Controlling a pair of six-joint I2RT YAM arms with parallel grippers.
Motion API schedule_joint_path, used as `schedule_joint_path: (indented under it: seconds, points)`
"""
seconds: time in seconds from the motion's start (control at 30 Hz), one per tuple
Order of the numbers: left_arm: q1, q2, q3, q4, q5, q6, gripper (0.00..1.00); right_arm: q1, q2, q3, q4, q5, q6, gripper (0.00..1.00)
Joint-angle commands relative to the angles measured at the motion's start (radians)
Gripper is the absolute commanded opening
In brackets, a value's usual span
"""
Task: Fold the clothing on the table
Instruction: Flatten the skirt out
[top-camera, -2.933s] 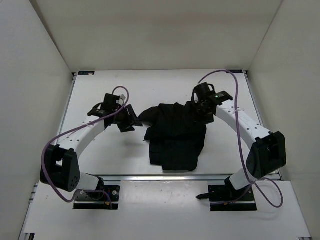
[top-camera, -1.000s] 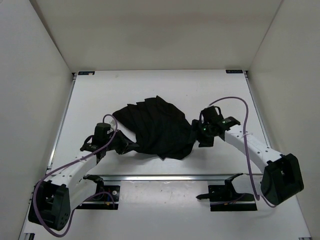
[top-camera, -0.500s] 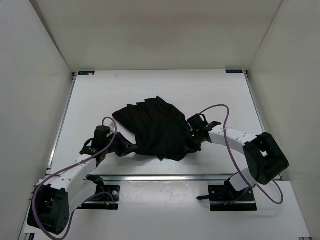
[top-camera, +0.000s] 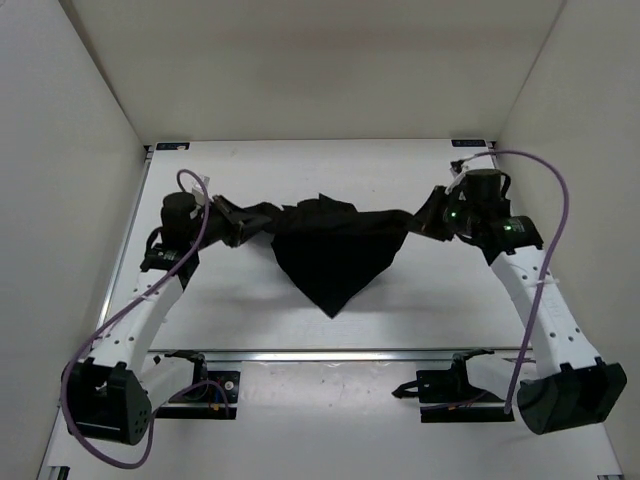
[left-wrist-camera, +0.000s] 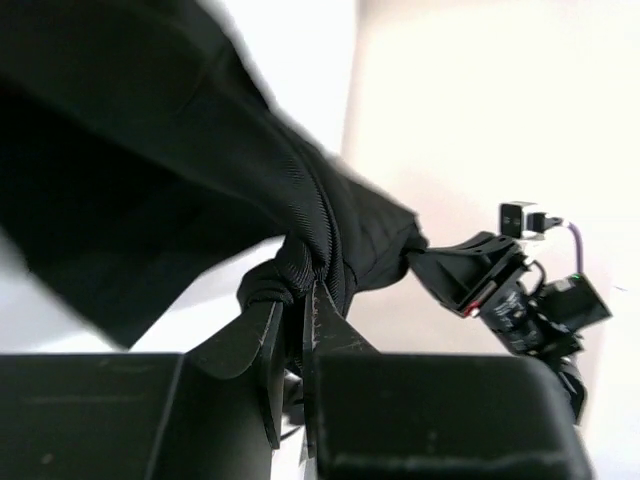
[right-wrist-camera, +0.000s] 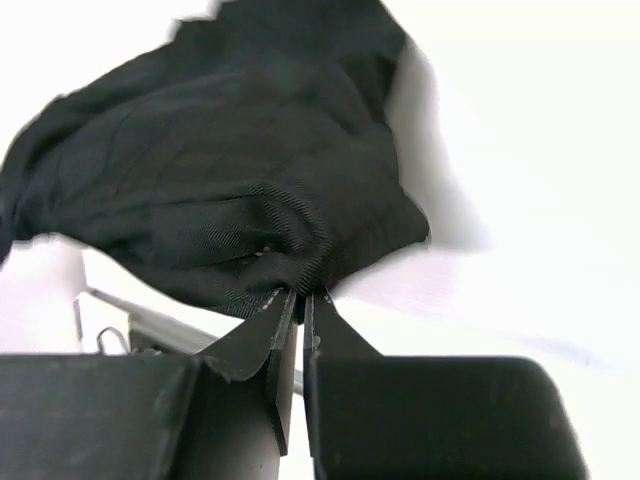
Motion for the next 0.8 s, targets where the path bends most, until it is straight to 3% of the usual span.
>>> schedule_joint_path:
  seconds: [0.0, 0.27, 0.5, 0.6, 0.67, 0.73, 0.77]
  points:
    - [0.005, -0.046, 0.153, 0.017, 0.033, -0.042, 0.0, -0.028, -0.051, 0.166, -0.097, -0.128, -0.122, 0.0]
    - [0.009, -0.06, 0.44, -0.14, -0.027, 0.019, 0.0, 0.056, 0.061, 0.56, -0.204, -0.139, -0.127, 0.0]
    - [0.031, 0.204, 0.527, -0.036, 0.027, -0.008, 0.0, 0.006, 0.381, 0.733, -0.141, -0.211, -0.168, 0.0]
    - [0.049, 0.382, 0.731, -0.126, 0.036, 0.061, 0.0, 0.012, 0.576, 1.047, -0.224, -0.18, -0.208, 0.0]
    - [0.063, 0.501, 0.953, -0.204, 0.05, 0.081, 0.0, 0.006, 0.714, 1.384, -0.282, -0.192, -0.195, 0.0]
    - [0.069, 0.564, 1.126, -0.281, 0.033, 0.111, 0.0, -0.023, 0.754, 1.501, -0.275, -0.228, -0.132, 0.0]
    - [0.068, 0.596, 1.218, -0.328, 0.011, 0.121, 0.0, -0.037, 0.738, 1.473, -0.243, -0.246, -0.123, 0.0]
